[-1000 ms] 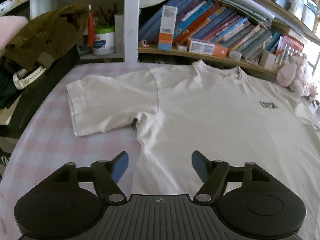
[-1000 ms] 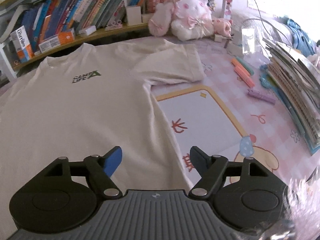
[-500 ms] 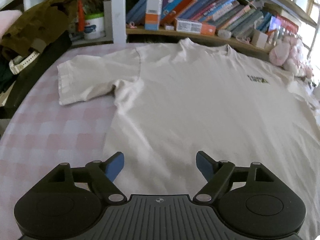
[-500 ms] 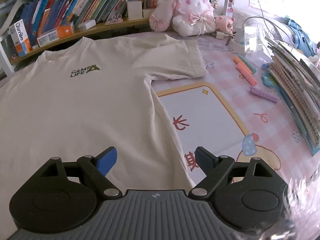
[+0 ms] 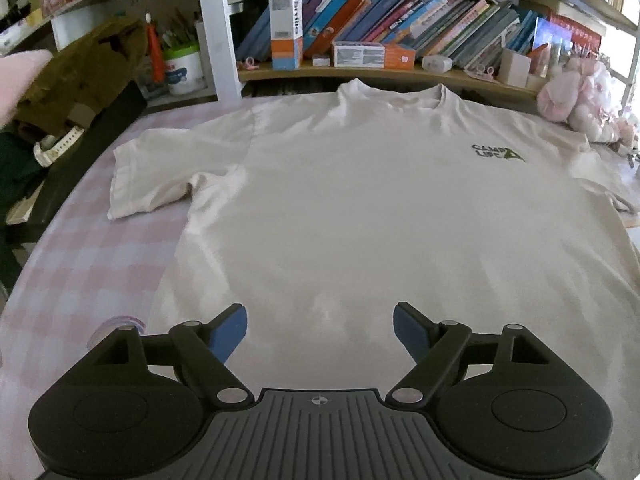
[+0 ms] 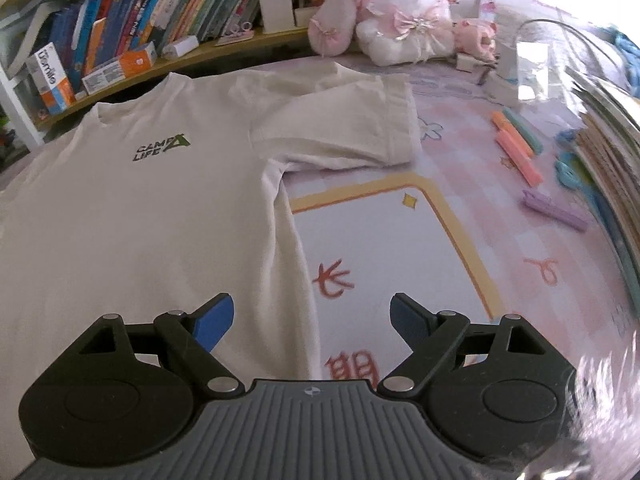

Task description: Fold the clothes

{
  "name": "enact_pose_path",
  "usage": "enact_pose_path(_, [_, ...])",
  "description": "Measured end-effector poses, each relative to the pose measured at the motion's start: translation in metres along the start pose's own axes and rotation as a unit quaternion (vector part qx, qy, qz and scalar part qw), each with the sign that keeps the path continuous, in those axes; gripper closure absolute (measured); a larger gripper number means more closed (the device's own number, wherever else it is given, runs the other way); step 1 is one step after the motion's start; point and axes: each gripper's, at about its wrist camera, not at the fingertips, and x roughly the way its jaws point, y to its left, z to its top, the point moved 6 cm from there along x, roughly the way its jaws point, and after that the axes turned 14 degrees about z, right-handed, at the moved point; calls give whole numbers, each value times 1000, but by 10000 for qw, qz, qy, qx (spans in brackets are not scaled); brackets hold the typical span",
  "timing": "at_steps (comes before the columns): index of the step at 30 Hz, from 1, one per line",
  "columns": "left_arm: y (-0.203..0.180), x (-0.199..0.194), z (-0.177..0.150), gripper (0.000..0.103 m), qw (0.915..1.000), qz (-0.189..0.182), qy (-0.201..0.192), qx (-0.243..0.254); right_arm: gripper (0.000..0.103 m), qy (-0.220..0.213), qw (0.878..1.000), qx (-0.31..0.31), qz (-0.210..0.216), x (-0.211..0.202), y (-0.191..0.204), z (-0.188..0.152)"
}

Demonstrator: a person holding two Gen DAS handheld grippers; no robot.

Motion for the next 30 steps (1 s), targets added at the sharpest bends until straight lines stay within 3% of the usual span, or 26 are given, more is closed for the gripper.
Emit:
enact_pose_path(7, [-42,-18,-1,15,9997,92,60,-208,21,33,9988,64,488,3,-33,18])
enact_pose_path(10, [-61,-20,-1,15,9993,63,128,-351,31,48,9963,201,831,4,-45,27])
enact_pose_path(12, [-75,-21,-1,15,9992,62,146,-364,44,37,9942,359,1013,5,-54,33])
enact_pose_path(15, [-95,-23,0,14,9995,56,143,-267,48,-12,9910,635,1180,8,-67,43])
enact_pose_path(22, [-125,-23,2,14,9998,-69,191,-35,52,-209,9865,971,1300,13,-94,66])
enact_pose_path(30, [-134,-14,-5,14,9989,-258,381,-31,60,-499,9839,1154,1273,27,-119,95])
